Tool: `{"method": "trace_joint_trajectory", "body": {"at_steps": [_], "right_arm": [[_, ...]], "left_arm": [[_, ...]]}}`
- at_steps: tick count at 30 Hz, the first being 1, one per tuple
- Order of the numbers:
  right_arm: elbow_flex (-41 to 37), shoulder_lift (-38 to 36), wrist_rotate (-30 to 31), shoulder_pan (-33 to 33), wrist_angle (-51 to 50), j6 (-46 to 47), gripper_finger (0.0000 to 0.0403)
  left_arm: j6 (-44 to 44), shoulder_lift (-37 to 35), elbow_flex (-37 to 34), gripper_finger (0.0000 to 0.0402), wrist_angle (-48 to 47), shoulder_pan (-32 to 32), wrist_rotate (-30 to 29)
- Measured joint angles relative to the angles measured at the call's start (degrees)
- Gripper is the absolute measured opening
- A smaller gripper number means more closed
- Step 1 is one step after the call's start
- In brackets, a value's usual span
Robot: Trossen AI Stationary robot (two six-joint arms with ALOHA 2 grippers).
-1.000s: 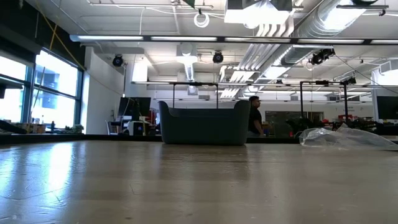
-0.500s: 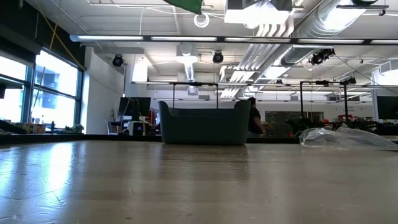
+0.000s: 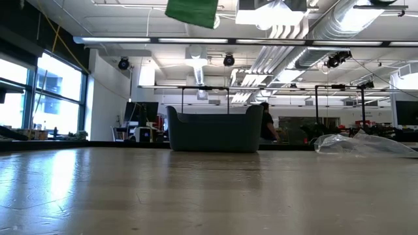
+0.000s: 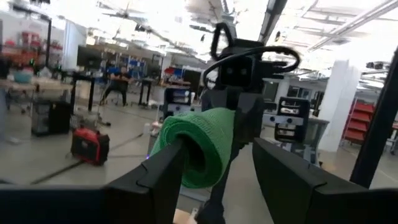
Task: Roll bandage
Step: Roll the green bandage
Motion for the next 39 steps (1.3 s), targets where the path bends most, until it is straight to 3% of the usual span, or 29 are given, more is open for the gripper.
{"method": "trace_joint_trajectory", "body": {"at_steps": [3, 10, 14, 21, 25, 29, 34, 39], "right_arm": [[-0.04, 0.02, 0.08, 0.00, -0.18, -0.02, 0.0006], [-0.04, -0.02, 0.50, 0.00, -0.92, -0.17, 0.0006], [-0.04, 0.05, 0.90, 0.40, -0.89, -1.97, 0.0006], [-0.09, 0.04, 2.03, 0.94, -1.68, -3.65, 0.0006], [-0.07, 0.01, 3.38, 1.14, -3.00, -3.57, 0.0011], [-0.07, -0.42, 7.52, 1.14, -6.01, -3.49, 0.0042], [-0.04, -1.95, 11.19, 0.90, -11.42, -3.32, 0.0112], [-0.07, -0.65, 11.06, 0.93, -15.57, -0.91, 0.0166]], "left_arm": [[-4.35, 0.00, 0.00, 0.0186, -2.25, 0.83, 0.08], [-11.50, 0.28, 0.00, 0.0174, -3.28, 4.10, 6.40], [-14.21, 0.40, 0.00, 0.0133, -3.37, 5.78, 10.51], [-14.68, 0.42, -0.02, 0.0021, -3.23, 7.70, 17.89], [-14.53, -0.08, -0.07, 0.0015, -3.64, 7.90, 18.27], [-13.78, -1.14, -0.15, 0.0012, -4.74, 7.99, 17.93], [-13.04, -4.31, 0.00, 0.0006, -5.52, 8.01, 18.11], [-13.07, -5.65, -0.09, 0.0007, -3.35, 8.07, 22.93]]}}
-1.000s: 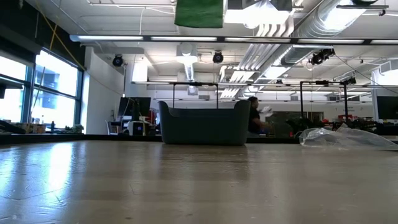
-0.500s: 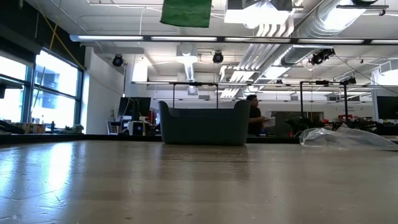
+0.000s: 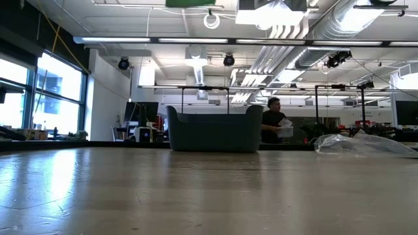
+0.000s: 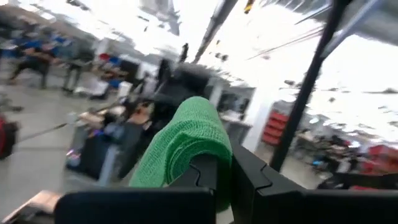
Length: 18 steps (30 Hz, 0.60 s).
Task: Roll bandage
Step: Roll the green bandage
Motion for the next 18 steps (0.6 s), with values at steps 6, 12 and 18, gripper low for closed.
{"method": "trace_joint_trajectory", "body": {"at_steps": [6, 12, 18], "right_arm": [[0.00, 5.53, -1.33, 1.78, 9.02, -3.44, 0.0180], [0.00, 10.04, -1.47, 2.64, 16.28, -5.14, 0.0167], [0.00, 11.64, -4.35, 2.99, 15.39, -0.89, 0.0030]], "left_arm": [[-2.20, -0.59, 0.11, 0.0007, 3.91, -0.01, 2.23], [-2.34, -0.48, 0.03, 0.0007, 4.64, 0.43, 1.97], [0.27, -0.66, 0.04, 0.0007, 5.02, 1.96, -0.83]]}}
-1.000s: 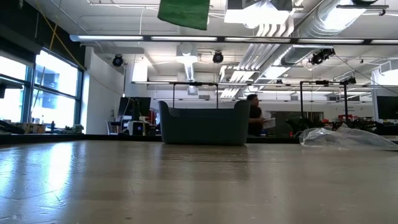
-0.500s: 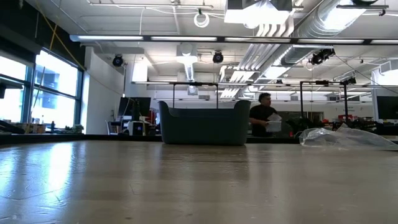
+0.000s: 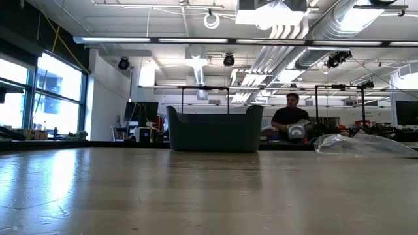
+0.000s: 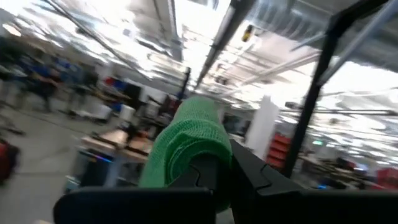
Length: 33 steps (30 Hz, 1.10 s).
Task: Roll bandage
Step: Roll the green bandage
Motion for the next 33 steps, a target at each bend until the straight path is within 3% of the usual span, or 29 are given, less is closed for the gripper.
{"method": "trace_joint_trajectory", "body": {"at_steps": [6, 10, 13, 22, 29, 33], "right_arm": [[0.00, -0.83, -9.08, 1.74, 2.58, 3.33, 0.0003], [0.00, -2.68, -14.92, 2.98, 8.88, 5.61, 0.0001], [0.00, -3.76, -15.77, 3.63, 14.00, 6.28, 0.0001], [0.01, -6.32, -11.56, 1.99, 30.00, 7.57, 0.0000], [0.00, -7.10, -4.21, -1.84, 29.91, 11.43, 0.0000], [0.00, -7.10, -0.69, -3.78, 24.21, 13.77, 0.0000]], "left_arm": [[7.96, -1.95, 0.04, 0.0008, -6.18, 3.60, -5.68], [7.26, -2.30, 0.02, 0.0008, -12.18, 6.09, -7.15], [7.16, -2.39, 0.02, 0.0008, -16.25, 6.90, -7.07], [4.18, -1.32, -4.10, 0.0008, -20.48, 5.63, -4.08], [-0.75, 1.19, -6.54, 0.0008, -19.91, 1.05, -1.48], [-2.45, 2.37, -6.62, 0.0008, -18.74, -2.00, 1.39]]}}
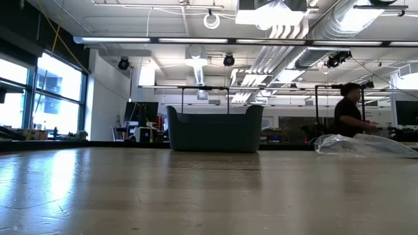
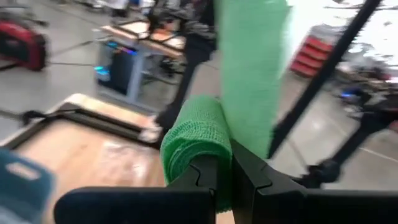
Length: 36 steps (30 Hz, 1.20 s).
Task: Roll bandage
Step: Roll the green bandage
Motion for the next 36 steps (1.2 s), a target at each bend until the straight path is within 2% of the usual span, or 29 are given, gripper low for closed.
{"method": "trace_joint_trajectory", "body": {"at_steps": [6, 9, 11, 14, 20, 23, 26, 31, 36], "right_arm": [[0.00, 0.05, 7.06, -2.92, -15.94, 3.74, 0.0000], [0.00, 0.36, 11.59, -4.05, -26.19, 9.22, 0.0002], [0.00, 0.73, 11.99, -4.75, -31.59, 10.60, 0.0011], [0.00, 1.76, 9.89, -5.72, -38.45, 11.89, 0.0044], [0.00, 4.79, 4.82, -8.57, -47.03, 15.68, 0.0149], [0.00, 6.44, 2.57, -9.70, -47.62, 17.99, 0.0188], [0.00, 7.02, -4.11, -10.60, -45.30, 18.12, 0.0207], [0.02, 6.41, -16.52, -10.85, -36.89, 19.73, 0.0211], [0.07, 5.73, -19.17, -10.70, -26.97, 23.63, 0.0211]], "left_arm": [[-2.60, -0.13, 0.00, 0.0008, 0.73, -3.50, 2.55], [-4.49, -0.17, -0.02, 0.0008, -0.39, -4.96, 2.53], [-5.86, -0.23, -0.02, 0.0008, -2.06, -5.68, 2.50], [-7.67, -0.04, -0.02, 0.0008, -5.47, -5.90, 2.56], [-11.25, 0.01, -0.02, 0.0008, -8.64, -5.64, 2.72], [-13.32, 0.13, -0.02, 0.0008, -8.99, -5.57, 2.80], [-16.45, 0.53, -0.02, 0.0008, -11.54, -4.97, 3.19], [-17.64, 1.32, -0.53, 0.0008, -15.19, -3.42, 3.52], [-16.78, 1.90, -3.34, 0.0008, -12.45, -2.38, 4.55]]}}
